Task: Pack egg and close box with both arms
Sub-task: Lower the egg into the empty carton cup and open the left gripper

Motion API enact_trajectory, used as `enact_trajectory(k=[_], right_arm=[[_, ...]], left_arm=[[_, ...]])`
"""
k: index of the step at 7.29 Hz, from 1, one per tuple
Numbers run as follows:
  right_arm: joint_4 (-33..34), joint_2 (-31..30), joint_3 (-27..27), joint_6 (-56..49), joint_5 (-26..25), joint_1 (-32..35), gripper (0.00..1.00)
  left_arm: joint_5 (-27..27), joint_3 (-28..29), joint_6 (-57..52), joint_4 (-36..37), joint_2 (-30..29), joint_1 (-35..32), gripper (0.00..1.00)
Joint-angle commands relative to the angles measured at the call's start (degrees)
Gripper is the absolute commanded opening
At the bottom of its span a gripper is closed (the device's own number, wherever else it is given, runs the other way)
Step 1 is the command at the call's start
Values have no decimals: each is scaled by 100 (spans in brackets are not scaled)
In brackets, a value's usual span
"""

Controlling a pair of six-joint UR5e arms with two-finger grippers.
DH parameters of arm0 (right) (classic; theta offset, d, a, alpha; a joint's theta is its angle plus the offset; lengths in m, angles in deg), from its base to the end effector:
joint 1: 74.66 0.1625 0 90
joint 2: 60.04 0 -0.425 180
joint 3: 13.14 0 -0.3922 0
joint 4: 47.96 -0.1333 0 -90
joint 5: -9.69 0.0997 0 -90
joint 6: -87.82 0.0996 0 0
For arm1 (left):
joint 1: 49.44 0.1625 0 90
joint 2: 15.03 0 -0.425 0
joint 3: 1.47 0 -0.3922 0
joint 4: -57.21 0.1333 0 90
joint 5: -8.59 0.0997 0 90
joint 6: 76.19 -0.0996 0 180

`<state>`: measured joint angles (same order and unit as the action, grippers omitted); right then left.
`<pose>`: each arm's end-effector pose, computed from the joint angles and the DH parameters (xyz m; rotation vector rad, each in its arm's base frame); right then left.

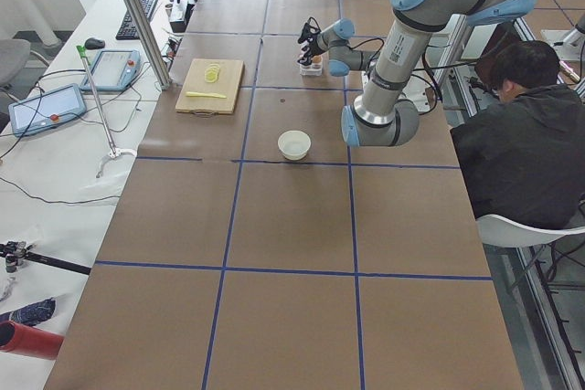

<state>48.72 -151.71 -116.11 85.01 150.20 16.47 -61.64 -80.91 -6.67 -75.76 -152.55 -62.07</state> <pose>0.0658 -0.4755 0.5656 0.1056 -0.8781 -0.0629 0.6822 -0.3240 0.1319 0.6669 1.2385 -0.1269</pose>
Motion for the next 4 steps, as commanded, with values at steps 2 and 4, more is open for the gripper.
enact_trajectory(k=[2,4], right_arm=[[0,0,-21,0,-6,0,100],[-9,9,-47,0,-15,1,100]], left_arm=[[-52,-115,0,-1,15,-63,100],[-348,-273,-17,104,24,-256,100]])
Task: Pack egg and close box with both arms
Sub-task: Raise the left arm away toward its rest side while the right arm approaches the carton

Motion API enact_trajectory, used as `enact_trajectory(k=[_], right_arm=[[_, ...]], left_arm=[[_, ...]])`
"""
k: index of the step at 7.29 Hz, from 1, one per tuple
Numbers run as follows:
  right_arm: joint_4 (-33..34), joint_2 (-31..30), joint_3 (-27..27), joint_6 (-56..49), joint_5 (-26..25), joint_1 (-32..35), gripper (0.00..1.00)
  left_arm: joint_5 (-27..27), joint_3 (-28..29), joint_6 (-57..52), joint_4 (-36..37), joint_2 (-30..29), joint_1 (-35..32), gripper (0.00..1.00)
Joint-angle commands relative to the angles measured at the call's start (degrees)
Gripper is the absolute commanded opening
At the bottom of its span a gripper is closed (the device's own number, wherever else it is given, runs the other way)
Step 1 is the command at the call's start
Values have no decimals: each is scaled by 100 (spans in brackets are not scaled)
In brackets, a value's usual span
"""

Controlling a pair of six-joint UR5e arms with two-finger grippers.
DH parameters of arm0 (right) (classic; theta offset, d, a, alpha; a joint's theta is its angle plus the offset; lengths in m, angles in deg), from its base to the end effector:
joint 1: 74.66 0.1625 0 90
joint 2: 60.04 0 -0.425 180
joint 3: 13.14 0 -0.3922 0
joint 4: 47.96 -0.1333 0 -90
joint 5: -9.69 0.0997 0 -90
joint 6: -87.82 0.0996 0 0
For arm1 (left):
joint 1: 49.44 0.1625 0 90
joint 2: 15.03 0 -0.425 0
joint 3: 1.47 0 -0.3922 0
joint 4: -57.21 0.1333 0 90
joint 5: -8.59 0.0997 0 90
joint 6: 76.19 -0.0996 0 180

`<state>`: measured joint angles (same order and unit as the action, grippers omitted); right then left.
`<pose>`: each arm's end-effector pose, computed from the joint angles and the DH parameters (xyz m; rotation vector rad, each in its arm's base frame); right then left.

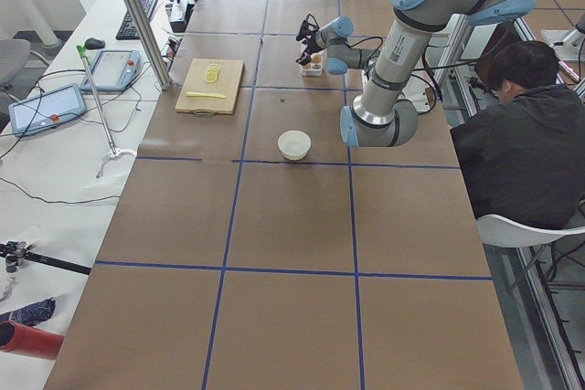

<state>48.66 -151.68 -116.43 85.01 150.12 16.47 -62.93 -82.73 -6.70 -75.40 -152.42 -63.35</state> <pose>0.0659 -0.4756 0.5626 0.1122 -0.8764 -0.0660 0.6666 -0.3350 0.1211 0.6690 1.2611 -0.1337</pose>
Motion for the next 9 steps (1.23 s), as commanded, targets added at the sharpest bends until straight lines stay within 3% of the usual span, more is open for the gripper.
enact_trajectory(k=[1,2,4,5,7,8,9], right_arm=[[-3,-3,-76,0,-7,-7,100],[-12,6,-120,87,-7,-16,100],[-21,-3,-487,804,-15,-304,100],[-221,-3,-768,1417,-33,-689,99],[-2513,-143,-797,4080,-277,-1759,98],[-3491,-282,-789,5331,-575,-2487,90],[-4067,-362,-788,6196,-1004,-3156,68]], left_arm=[[-553,-370,-23,469,54,-390,100],[-947,-790,-354,1186,124,-610,100],[-1405,-1504,-752,1667,501,-1058,100],[-2105,-1733,-1205,2138,511,-1522,100],[-2191,-2443,-1821,3000,931,-1964,100],[-2234,-2769,-2147,3204,1124,-2332,100],[-2539,-3172,-2472,3233,1570,-2640,100]])
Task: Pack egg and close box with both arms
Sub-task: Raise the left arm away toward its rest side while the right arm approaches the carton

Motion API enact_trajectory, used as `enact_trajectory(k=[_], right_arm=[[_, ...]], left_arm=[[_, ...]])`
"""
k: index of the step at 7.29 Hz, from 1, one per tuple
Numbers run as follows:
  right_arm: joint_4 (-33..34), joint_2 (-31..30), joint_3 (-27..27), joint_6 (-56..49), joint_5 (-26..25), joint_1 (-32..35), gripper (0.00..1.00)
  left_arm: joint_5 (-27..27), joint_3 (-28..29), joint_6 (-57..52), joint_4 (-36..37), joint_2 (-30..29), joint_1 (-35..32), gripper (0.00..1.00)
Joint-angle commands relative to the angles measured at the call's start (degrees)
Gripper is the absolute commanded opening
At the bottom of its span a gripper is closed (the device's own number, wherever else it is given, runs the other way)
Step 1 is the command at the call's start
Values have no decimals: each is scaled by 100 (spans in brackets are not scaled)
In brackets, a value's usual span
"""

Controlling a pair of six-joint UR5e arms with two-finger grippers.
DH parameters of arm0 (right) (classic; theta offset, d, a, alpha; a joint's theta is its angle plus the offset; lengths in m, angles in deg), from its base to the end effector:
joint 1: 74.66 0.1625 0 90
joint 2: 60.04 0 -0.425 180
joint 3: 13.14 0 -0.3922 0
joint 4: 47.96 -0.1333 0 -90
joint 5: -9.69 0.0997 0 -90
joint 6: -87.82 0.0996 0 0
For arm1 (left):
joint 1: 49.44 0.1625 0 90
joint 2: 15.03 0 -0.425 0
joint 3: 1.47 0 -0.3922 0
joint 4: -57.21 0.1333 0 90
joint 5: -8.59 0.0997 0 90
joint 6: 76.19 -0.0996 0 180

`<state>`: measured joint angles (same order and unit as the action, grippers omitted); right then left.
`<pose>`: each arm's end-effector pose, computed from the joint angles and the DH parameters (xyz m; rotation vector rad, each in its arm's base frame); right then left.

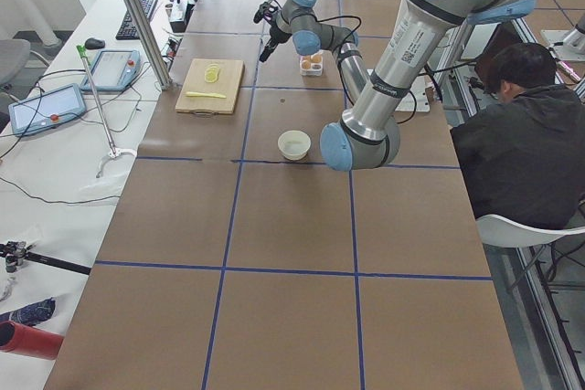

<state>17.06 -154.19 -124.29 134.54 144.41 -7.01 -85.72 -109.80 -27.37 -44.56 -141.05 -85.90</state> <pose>-0.1186 -0.4548 0.4576 0.1495 -1.0037 0.1025 0.4156 -0.4635 0.1366 0.6715 0.9410 0.1164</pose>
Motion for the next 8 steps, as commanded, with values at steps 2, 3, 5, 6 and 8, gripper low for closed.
enact_trajectory(k=[2,3,5,6,8], right_arm=[[-1351,-112,-12,2033,-779,-1629,14],[-1413,-112,-20,2078,-763,-1911,0],[-1492,-60,-143,2174,-789,-2639,0],[-1545,71,-143,2532,-903,-2991,0],[-1511,597,-117,3016,-1665,-3694,0]], left_arm=[[-1207,-653,-934,166,788,-1412,100],[-1604,-654,-936,157,868,-1747,100],[-1862,-688,-1136,175,904,-2101,100],[-1923,-689,-1155,184,904,-2215,100],[-1924,-680,-1234,210,913,-2251,100]])
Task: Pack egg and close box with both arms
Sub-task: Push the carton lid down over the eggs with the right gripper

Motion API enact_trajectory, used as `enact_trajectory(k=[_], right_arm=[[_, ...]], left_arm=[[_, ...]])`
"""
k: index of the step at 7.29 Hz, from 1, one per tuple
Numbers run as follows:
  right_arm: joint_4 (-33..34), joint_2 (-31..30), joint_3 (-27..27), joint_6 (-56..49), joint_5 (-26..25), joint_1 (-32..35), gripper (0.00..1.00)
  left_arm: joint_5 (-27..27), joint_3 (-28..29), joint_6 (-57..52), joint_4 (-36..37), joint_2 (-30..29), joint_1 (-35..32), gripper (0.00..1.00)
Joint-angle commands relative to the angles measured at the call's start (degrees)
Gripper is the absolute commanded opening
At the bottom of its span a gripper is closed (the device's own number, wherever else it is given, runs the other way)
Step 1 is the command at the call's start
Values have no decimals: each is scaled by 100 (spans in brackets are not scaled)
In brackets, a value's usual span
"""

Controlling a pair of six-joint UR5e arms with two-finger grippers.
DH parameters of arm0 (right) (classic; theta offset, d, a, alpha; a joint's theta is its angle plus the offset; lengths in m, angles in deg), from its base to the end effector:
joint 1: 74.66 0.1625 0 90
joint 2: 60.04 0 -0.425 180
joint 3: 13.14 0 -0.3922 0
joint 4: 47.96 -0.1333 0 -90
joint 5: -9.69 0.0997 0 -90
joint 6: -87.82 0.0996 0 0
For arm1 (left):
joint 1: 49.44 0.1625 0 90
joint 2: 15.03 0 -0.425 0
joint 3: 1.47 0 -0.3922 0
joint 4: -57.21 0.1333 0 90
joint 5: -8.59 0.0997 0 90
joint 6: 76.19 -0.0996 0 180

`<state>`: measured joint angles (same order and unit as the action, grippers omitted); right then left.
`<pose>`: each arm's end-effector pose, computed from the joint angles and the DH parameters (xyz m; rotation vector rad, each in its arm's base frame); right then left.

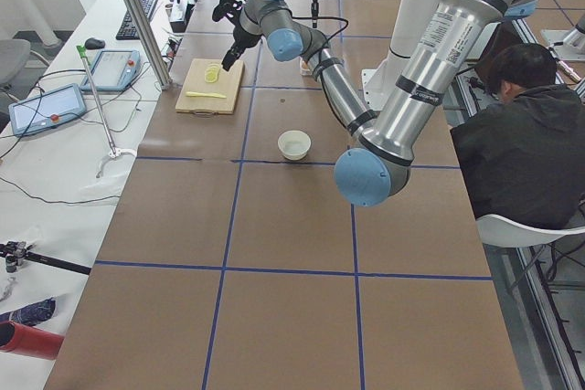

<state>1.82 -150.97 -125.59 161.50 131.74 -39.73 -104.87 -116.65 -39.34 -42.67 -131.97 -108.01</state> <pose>-0.3471 -0.3405 0.3957 -0.0008 -1.1579 -0.0135 0.2125 -0.5274 0.1867 0.6748 0.9021 0.1371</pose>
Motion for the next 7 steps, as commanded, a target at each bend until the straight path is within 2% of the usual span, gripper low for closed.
enact_trajectory(k=[1,2,4,5,7], right_arm=[[84,582,91,332,-479,-547,0],[232,959,240,384,-497,-549,0],[1107,2274,547,393,-603,-566,0],[1409,2594,549,402,-612,-566,0],[1420,2869,540,411,-603,-575,0]], left_arm=[[-10,-4,-64,21,83,-75,100],[-18,-4,-299,13,188,-153,100],[-18,5,-354,4,251,-154,100],[-18,40,-354,4,251,-154,100],[-27,93,-354,4,269,-154,100]])
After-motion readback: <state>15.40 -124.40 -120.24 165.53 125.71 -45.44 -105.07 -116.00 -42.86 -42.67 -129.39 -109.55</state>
